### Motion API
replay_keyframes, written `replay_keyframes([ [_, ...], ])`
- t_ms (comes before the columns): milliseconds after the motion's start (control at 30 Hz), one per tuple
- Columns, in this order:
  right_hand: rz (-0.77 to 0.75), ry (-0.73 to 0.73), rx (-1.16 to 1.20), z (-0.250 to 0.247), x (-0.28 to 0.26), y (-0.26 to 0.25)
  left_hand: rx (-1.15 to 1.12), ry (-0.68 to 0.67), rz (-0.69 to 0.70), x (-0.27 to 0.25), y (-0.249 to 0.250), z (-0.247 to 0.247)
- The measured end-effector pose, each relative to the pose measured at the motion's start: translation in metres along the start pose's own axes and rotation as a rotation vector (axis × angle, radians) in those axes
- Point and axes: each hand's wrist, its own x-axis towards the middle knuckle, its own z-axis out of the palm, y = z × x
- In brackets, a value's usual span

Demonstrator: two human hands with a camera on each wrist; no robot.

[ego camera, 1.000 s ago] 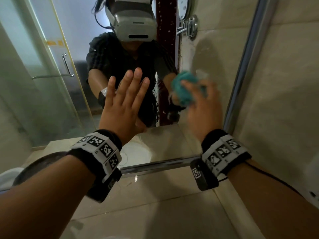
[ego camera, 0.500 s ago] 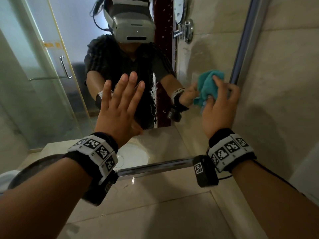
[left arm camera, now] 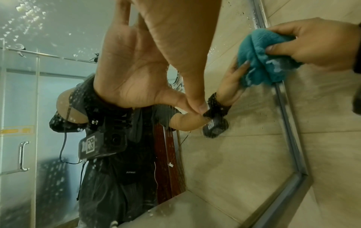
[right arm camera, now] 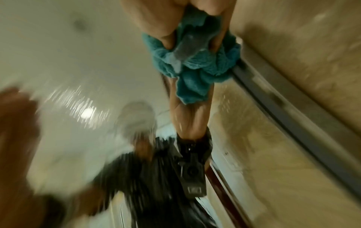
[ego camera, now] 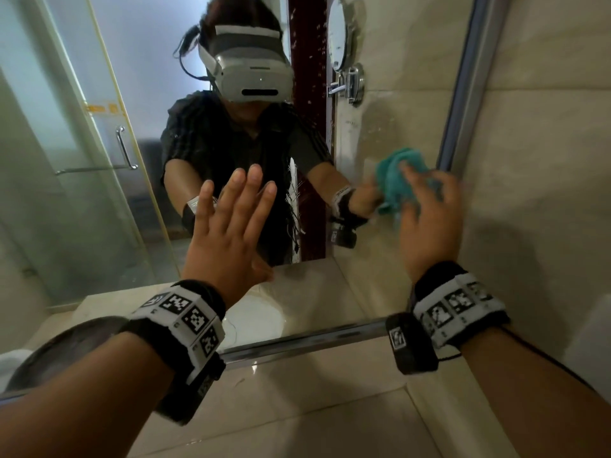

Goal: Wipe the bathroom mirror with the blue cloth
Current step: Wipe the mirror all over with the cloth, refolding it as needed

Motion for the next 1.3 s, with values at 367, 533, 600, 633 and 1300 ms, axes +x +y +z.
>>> replay_keyframes([
  [367, -0.163, -0.246, -0.039, 0.013, -0.041, -0.026, 0.007, -0.068, -0.018, -0.002, 0.002, -0.006],
  [533, -0.307, -0.21, -0.012, -0.009, 0.036, -0.074, -0.07, 0.101, 0.004, 0.024, -0.004, -0.043],
  [600, -0.302, -0.195, 0.02, -0.009, 0.052, -0.093, -0.011, 0.131, -0.011, 0.048, -0.016, -0.065],
  [633, -0.311, -0.182, 0.014, -0.006, 0.051, -0.099, 0.009, 0.121, -0.023, 0.06, -0.023, -0.073],
  [1300, -0.247, -0.187, -0.024, 0.0, 0.029, -0.099, -0.084, -0.043, -0.005, 0.091, -0.042, -0.074],
])
